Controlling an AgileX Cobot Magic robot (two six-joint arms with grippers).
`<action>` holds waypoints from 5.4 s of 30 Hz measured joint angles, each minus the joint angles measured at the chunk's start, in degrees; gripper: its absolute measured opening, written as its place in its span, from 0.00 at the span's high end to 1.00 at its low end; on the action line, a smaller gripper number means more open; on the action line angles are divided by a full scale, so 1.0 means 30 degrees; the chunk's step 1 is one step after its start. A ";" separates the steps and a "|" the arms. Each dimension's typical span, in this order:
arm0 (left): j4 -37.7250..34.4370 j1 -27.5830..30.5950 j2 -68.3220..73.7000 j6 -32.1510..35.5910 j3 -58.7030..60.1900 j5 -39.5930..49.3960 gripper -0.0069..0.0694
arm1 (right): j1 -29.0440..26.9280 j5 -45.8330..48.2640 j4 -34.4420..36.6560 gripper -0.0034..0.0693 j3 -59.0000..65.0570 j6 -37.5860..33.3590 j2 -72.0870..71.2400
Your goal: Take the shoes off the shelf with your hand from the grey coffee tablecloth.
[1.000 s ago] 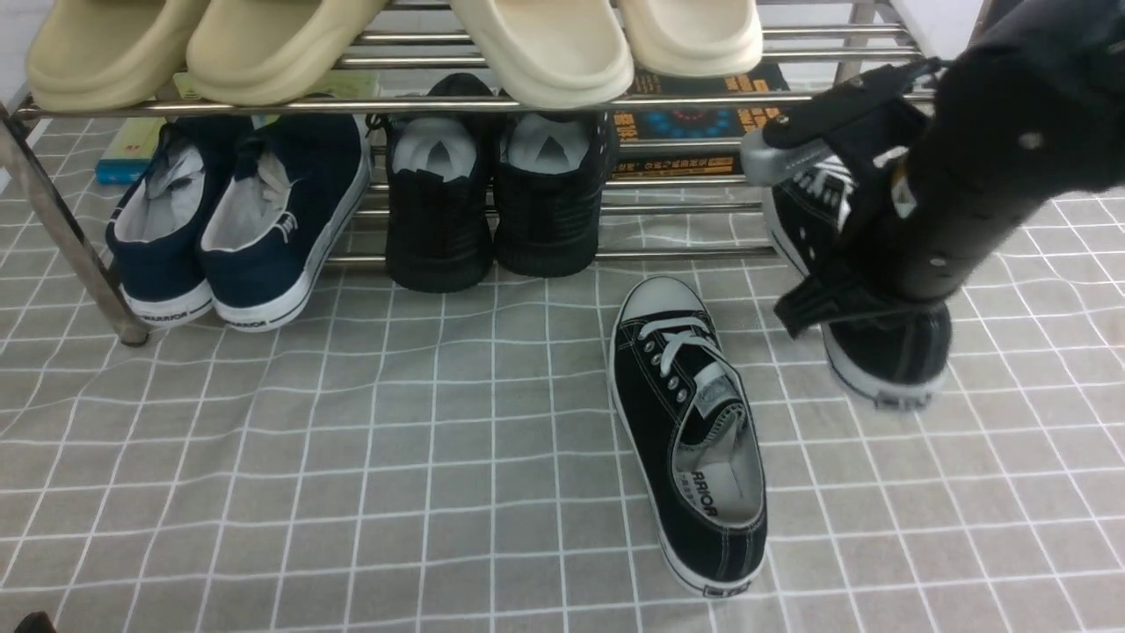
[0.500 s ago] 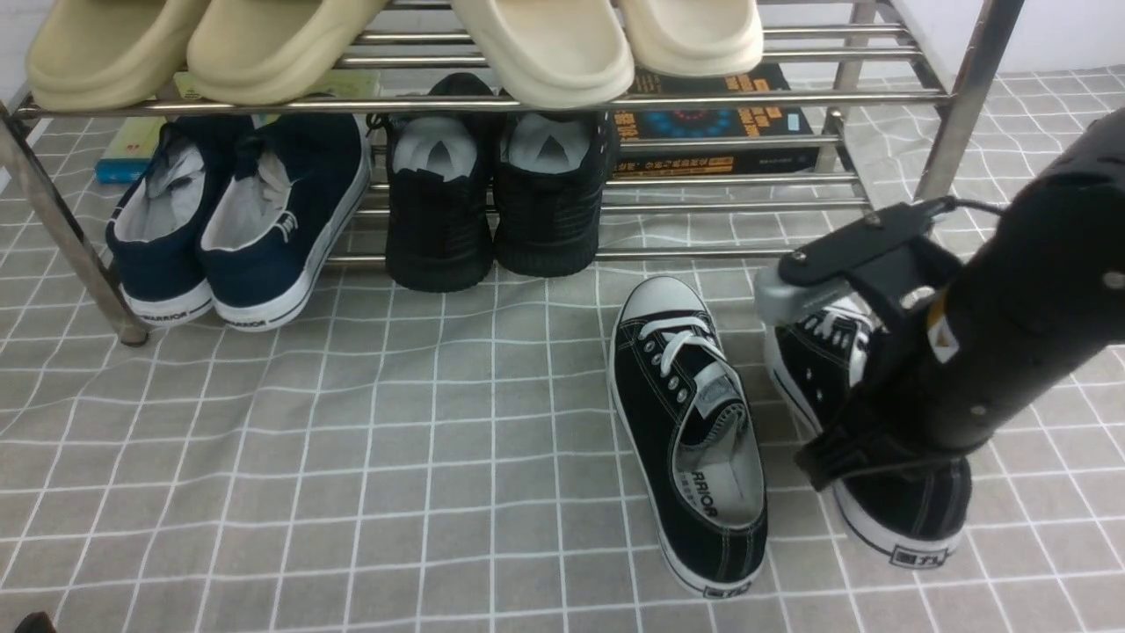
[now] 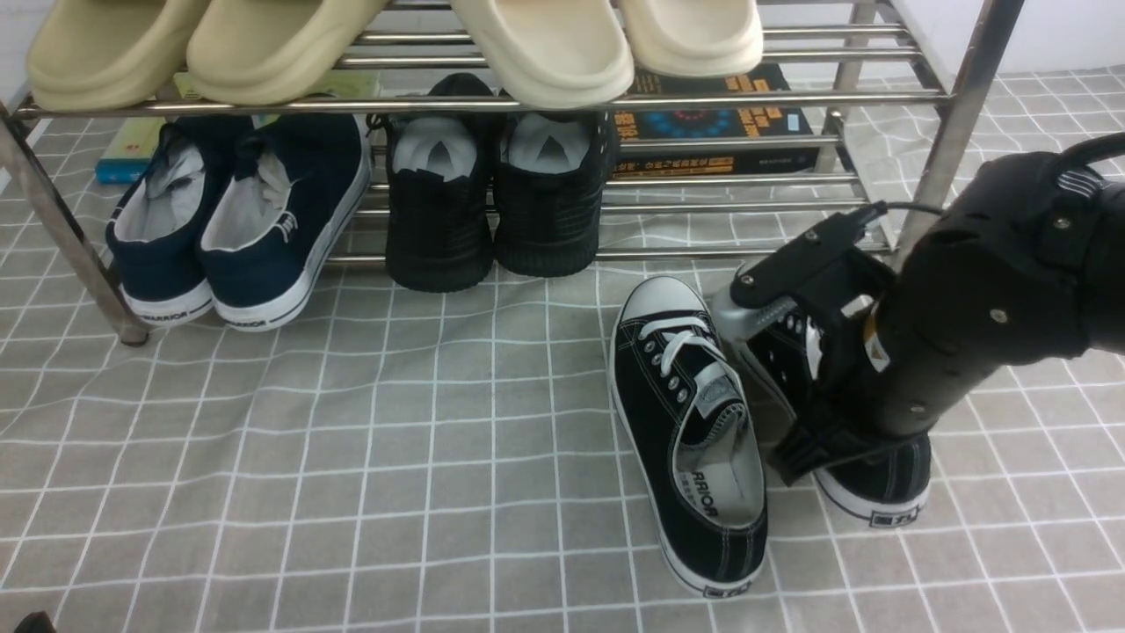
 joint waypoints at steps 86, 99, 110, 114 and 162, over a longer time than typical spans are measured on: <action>0.0014 0.0000 0.0000 0.0015 0.0000 0.0000 0.60 | -0.4033 -1.0892 0.2735 0.91 1.6282 -0.1144 -2.3919; 0.0014 0.0000 0.0000 0.0015 0.0000 0.0000 0.60 | -1.1019 -0.9890 0.3859 0.89 2.1723 -0.1144 -3.0623; 0.0014 0.0000 0.0000 0.0015 0.0000 0.0000 0.60 | -1.1294 -0.8823 0.4506 0.87 2.1545 -0.3328 -3.0705; 0.0014 0.0000 0.0000 0.0015 0.0000 0.0000 0.60 | -1.1294 -0.8807 0.4568 0.87 2.1545 -0.3438 -3.0705; 0.0014 0.0000 0.0000 0.0015 0.0000 0.0000 0.60 | -1.1294 -0.8807 0.4705 0.79 2.1545 -0.3506 -3.0705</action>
